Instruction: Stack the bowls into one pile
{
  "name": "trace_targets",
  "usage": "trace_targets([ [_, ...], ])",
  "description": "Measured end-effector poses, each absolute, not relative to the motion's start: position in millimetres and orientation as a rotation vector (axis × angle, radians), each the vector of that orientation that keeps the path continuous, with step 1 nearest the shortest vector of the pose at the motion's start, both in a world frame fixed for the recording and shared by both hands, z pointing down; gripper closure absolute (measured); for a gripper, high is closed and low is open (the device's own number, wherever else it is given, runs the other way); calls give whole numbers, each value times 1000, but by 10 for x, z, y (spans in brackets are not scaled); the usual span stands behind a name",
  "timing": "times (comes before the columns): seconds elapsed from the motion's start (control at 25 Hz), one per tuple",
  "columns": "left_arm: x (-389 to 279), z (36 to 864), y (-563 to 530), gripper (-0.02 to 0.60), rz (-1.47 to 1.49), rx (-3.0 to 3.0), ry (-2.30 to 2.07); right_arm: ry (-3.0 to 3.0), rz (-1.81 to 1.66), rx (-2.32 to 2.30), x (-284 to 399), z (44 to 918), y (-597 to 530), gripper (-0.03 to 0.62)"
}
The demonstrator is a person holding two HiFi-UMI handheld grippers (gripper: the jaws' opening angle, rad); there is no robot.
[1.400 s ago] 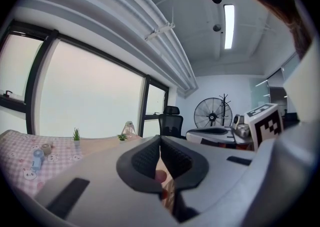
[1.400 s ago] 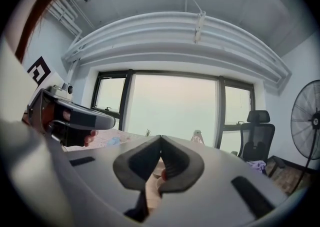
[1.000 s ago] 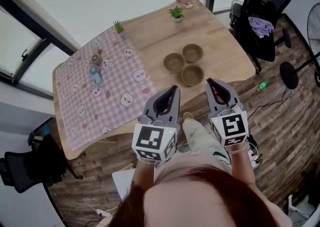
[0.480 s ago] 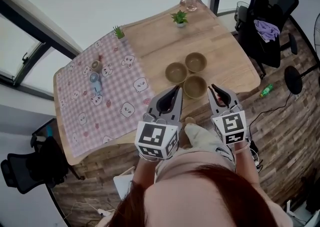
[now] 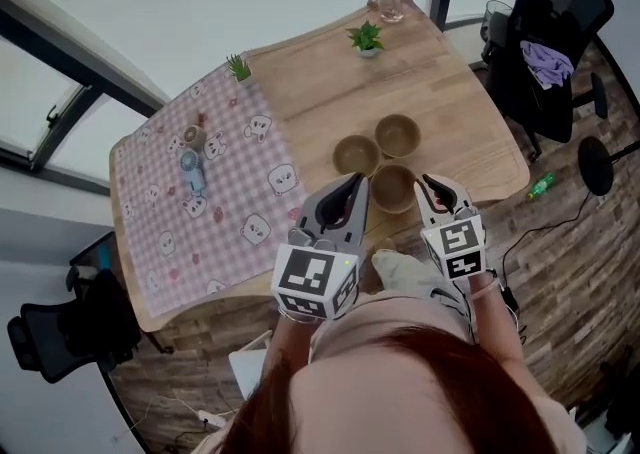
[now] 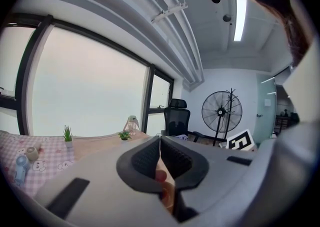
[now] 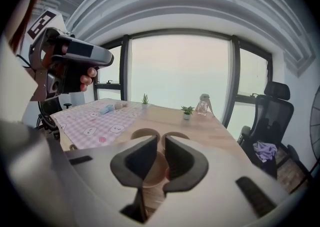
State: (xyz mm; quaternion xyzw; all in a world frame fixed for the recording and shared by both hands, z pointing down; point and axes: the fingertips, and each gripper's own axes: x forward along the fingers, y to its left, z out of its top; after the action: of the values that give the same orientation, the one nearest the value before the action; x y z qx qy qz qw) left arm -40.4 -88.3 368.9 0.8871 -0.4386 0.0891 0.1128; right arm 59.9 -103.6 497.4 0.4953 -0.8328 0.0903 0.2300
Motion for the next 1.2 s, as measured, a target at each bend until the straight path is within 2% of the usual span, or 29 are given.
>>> trace_targets([
  [1.2,-277,3944,-1432,571,352,2474,-1375,-2183,537,1078,666,6219,-1436,522],
])
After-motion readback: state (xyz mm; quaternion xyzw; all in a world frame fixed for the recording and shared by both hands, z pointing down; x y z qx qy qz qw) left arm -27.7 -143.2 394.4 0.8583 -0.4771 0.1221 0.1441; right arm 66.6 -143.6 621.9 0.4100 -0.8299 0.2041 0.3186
